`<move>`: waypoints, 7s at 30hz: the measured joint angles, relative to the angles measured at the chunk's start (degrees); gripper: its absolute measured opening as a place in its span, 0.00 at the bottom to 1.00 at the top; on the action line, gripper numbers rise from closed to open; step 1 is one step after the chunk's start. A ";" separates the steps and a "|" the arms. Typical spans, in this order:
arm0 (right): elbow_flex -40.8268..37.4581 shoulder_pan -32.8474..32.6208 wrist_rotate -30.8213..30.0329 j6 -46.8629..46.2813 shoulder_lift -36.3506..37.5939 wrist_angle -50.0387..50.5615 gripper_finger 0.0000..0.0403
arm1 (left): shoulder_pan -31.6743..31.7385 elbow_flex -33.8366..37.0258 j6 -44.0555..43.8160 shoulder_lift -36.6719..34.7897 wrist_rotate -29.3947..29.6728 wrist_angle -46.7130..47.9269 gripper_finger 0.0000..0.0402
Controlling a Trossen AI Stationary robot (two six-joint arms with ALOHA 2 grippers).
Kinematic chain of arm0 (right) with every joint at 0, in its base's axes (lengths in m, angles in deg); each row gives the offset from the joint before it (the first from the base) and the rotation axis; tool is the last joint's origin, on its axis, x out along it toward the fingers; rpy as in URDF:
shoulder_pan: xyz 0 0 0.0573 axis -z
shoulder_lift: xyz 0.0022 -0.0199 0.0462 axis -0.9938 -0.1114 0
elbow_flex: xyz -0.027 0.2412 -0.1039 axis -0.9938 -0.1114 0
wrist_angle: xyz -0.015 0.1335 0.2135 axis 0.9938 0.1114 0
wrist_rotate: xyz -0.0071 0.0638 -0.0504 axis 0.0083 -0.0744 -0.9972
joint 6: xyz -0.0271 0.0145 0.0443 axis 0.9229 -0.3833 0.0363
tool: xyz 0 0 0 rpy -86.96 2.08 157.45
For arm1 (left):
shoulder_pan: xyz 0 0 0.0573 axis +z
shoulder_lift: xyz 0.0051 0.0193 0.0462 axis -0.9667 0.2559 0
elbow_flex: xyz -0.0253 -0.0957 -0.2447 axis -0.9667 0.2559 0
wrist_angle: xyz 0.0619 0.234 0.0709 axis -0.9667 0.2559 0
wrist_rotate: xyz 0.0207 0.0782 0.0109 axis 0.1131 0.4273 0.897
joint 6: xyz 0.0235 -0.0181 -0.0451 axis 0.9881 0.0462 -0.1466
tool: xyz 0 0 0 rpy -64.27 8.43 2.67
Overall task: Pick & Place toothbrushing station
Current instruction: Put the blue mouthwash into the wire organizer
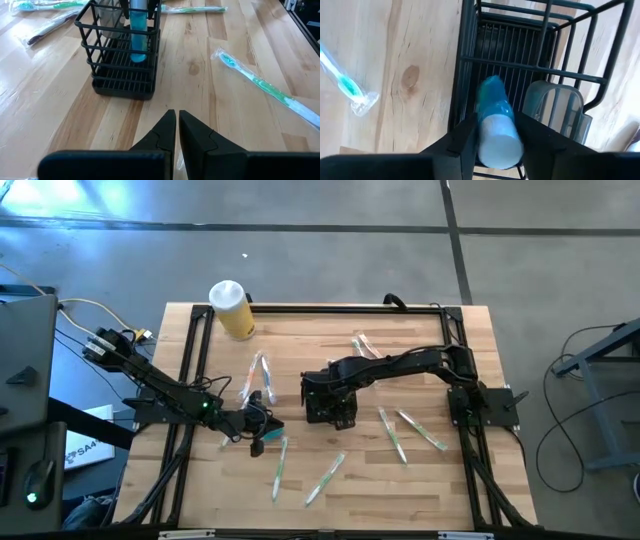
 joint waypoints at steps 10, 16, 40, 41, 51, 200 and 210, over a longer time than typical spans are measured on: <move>-0.02 -0.02 -0.11 -0.87 -0.01 0.55 0.28 | 0.02 0.00 -0.02 0.00 0.00 -0.04 0.05; -0.02 -0.04 -1.10 -1.07 -0.02 0.60 0.35 | 0.01 0.00 -0.04 0.00 0.00 -0.04 0.05; 3.87 -0.26 -1.35 -1.23 -0.39 5.48 0.34 | 0.00 0.00 -0.07 0.02 -1.84 -0.03 0.05; 3.87 -0.26 -1.33 -1.23 -0.38 5.45 0.34 | 0.00 0.00 -0.07 0.02 -2.07 -0.04 0.05; 3.96 -0.15 -1.51 -1.17 -0.22 5.42 0.35 | 0.00 0.00 -0.13 0.02 -2.38 -0.04 0.05; -21.11 -39.43 -43.48 -93.90 26.08 23.73 0.19 | -3.00 -16.79 13.35 -13.44 6.80 39.80 0.05; -21.11 -39.43 -43.39 -89.35 26.05 17.42 0.19 | -2.99 -16.79 13.61 -13.73 6.14 38.88 0.34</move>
